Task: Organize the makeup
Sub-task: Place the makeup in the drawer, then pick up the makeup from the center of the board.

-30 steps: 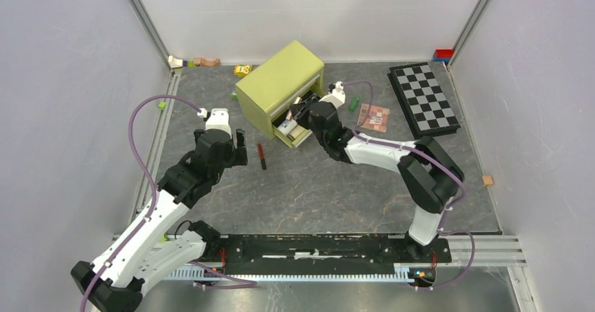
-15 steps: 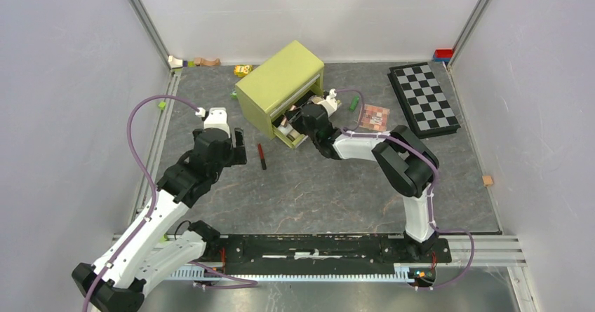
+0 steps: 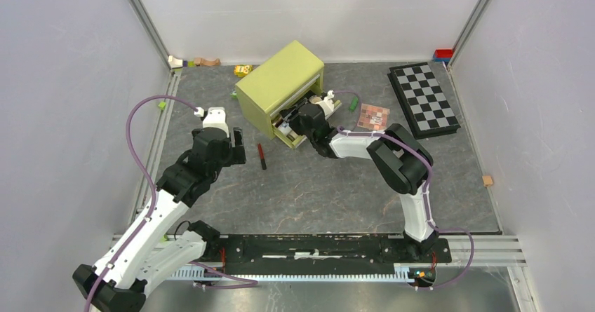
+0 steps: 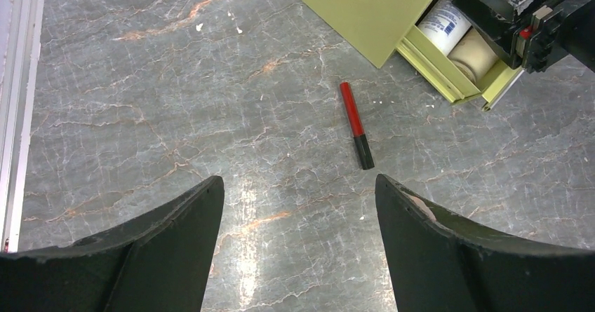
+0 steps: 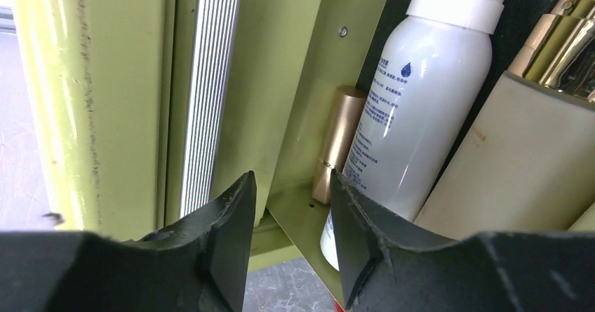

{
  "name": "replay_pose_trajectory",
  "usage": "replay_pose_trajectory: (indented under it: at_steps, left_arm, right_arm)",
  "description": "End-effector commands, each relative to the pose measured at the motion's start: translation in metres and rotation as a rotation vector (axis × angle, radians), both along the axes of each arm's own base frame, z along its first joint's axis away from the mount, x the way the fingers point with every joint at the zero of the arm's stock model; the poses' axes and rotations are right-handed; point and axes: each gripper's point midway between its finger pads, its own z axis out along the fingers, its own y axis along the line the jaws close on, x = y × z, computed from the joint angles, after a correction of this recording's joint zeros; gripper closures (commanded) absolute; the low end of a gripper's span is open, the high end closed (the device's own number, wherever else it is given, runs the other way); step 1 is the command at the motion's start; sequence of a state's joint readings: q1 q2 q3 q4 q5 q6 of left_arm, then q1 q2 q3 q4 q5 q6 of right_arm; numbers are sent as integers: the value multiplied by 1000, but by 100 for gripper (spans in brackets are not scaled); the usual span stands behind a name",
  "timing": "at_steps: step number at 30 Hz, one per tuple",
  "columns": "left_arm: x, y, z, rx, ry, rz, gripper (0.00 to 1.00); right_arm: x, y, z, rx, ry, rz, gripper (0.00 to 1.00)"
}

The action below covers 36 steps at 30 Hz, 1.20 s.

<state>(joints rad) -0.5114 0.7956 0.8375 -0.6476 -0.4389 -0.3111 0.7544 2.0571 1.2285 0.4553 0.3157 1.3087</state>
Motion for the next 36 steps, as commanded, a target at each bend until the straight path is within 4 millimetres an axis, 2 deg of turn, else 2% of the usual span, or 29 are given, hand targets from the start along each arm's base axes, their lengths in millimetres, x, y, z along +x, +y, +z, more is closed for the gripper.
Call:
replay_pose_trajectory:
  at_steps: [1,6,10,17,18,19,22,25,29,33,36]
  left_arm:
    - [6,-1,8,1,-40,-12,15]
    - [6,1,7,2,-37,-5,15]
    - [7,1,5,3,-28,-5,15]
    - [8,-4,-1,-9,-7,-14,14]
    - [9,-4,-3,-10,-3,-13,13]
    - [9,-4,-4,-10,0,-11,13]
    - [11,-7,-9,-15,21,-9,11]
    - [11,-12,-15,-26,65,-14,9]
    - [9,-19,-23,-151,115,87,10]
    - [17,-24,-39,-260,90,176,13]
    - [28,-26,-53,-248,96,204,15]
  right_arm:
    - [7,-2,20,35,-43,-23,49]
    - [3,-11,34,21,-85,-23,49]
    - [-5,-31,59,-53,-165,-29,49]
    - [-45,-83,95,-281,-291,10,48]
    - [-53,-93,91,-327,-291,24,48]
    - [-63,-101,95,-346,-301,31,48]
    - [-98,-126,83,-397,-298,86,49]
    - [-135,-156,58,-473,-267,134,50]
    - [-178,-195,33,-518,-261,153,49]
    - [-203,-216,20,-502,-265,162,50]
    - [-215,-225,14,-500,-258,174,50]
